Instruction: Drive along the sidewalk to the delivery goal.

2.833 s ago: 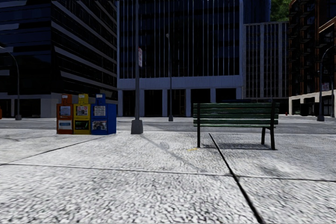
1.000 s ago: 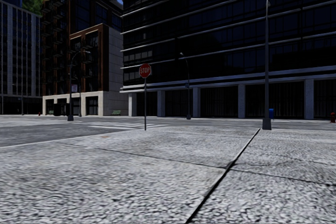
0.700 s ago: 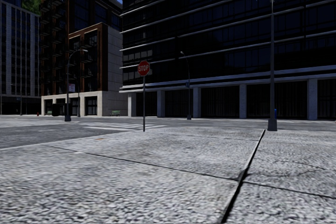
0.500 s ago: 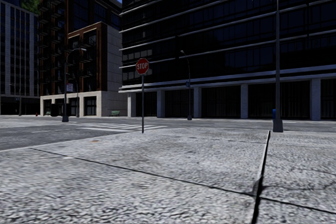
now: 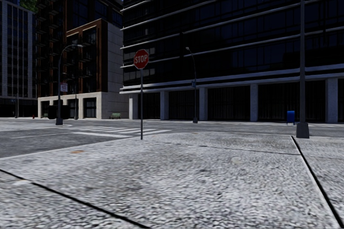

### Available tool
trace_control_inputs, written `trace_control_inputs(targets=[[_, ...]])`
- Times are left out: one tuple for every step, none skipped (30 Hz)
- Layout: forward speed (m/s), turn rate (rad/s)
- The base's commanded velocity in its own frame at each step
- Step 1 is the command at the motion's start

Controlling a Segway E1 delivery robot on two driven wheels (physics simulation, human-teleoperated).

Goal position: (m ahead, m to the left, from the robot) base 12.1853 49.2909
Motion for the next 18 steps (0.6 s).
trace_control_inputs(targets=[[2.00, 0.00], [2.00, 0.00], [2.00, 0.00], [2.00, 0.00], [2.00, 0.00], [2.00, 0.00], [2.00, 0.00], [2.00, 0.00], [2.00, 0.00], [2.00, 0.00], [2.00, 0.00], [2.00, 0.00], [2.00, 0.00], [2.00, 0.00], [2.00, 0.00], [2.00, 0.00], [2.00, 0.00], [2.00, 0.00]])
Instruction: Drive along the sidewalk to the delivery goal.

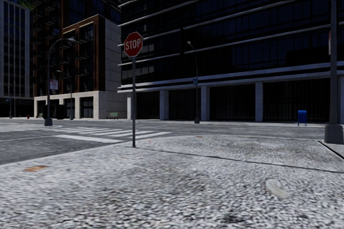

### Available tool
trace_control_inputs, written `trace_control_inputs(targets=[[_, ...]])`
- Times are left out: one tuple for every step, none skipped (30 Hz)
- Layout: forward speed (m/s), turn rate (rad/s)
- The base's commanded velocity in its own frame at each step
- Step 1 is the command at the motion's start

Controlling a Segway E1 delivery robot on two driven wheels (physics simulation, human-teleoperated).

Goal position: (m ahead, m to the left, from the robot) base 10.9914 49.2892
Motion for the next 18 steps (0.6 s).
trace_control_inputs(targets=[[2.00, 0.00], [2.00, 0.00], [2.00, 0.00], [2.00, 0.00], [2.00, 0.00], [2.00, 0.00], [2.00, 0.00], [2.00, 0.00], [2.00, 0.00], [2.00, 0.00], [2.00, 0.00], [2.00, 0.00], [2.00, 0.00], [2.00, 0.00], [2.00, 0.00], [2.00, 0.00], [2.00, 0.00], [2.00, 0.00]])
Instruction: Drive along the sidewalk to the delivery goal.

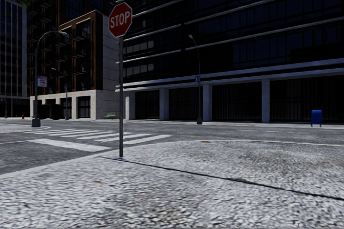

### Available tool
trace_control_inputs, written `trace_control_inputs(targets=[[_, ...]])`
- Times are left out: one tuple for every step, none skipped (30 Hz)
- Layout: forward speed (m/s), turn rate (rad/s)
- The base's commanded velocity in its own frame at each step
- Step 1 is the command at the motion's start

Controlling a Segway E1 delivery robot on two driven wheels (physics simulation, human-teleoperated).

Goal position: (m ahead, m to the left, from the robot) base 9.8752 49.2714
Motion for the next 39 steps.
trace_control_inputs(targets=[[2.00, 0.00], [2.00, 0.00], [2.00, 0.00], [2.00, 0.00], [2.00, 0.00], [2.00, 0.00], [2.00, 0.00], [2.00, 0.00], [2.00, 0.00], [2.00, 0.00], [2.00, 0.00], [2.00, 0.00], [2.00, 0.00], [2.00, 0.00], [2.00, 0.00], [2.00, 0.00], [2.00, 0.00], [2.00, 0.00], [2.00, 0.00], [2.00, 0.00], [2.00, 0.00], [2.00, 0.00], [2.00, 0.00], [2.00, 0.00], [2.00, 0.00], [2.00, 0.00], [2.00, 0.00], [2.00, 0.00], [2.00, 0.00], [2.00, 0.00], [2.00, 0.00], [2.00, 0.00], [2.00, 0.00], [2.00, 0.00], [2.00, 0.00], [2.00, 0.00], [2.00, 0.00], [2.00, 0.00], [2.00, 0.00]])
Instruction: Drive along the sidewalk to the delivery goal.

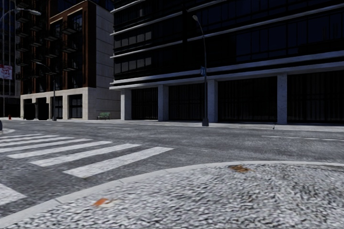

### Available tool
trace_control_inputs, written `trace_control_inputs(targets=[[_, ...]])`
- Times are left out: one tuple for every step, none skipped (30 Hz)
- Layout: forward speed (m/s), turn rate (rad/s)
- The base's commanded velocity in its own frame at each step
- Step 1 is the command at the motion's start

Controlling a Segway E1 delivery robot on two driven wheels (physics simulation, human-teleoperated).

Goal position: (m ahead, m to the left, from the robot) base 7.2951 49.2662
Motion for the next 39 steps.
trace_control_inputs(targets=[[2.00, 0.00], [2.00, 0.00], [2.00, 0.00], [2.00, 0.00], [2.00, 0.00], [2.00, 0.05], [2.00, 0.15], [2.00, 0.27], [2.00, 0.34], [2.00, 0.37], [2.00, 0.38], [2.00, 0.40], [2.00, 0.47], [2.00, 0.53], [1.89, 0.56], [1.71, 0.59], [1.71, 0.59], [1.59, 0.61], [1.51, 0.63], [1.49, 0.64], [1.48, 0.64], [1.48, 0.64], [1.48, 0.64], [1.48, 0.64], [1.48, 0.64], [1.48, 0.66], [1.48, 0.67], [1.48, 0.67], [1.48, 0.67], [1.48, 0.67], [1.48, 0.67], [1.48, 0.67], [1.48, 0.67], [1.48, 0.67], [1.48, 0.67], [1.48, 0.67], [1.48, 0.67], [1.48, 0.67], [1.48, 0.67]])
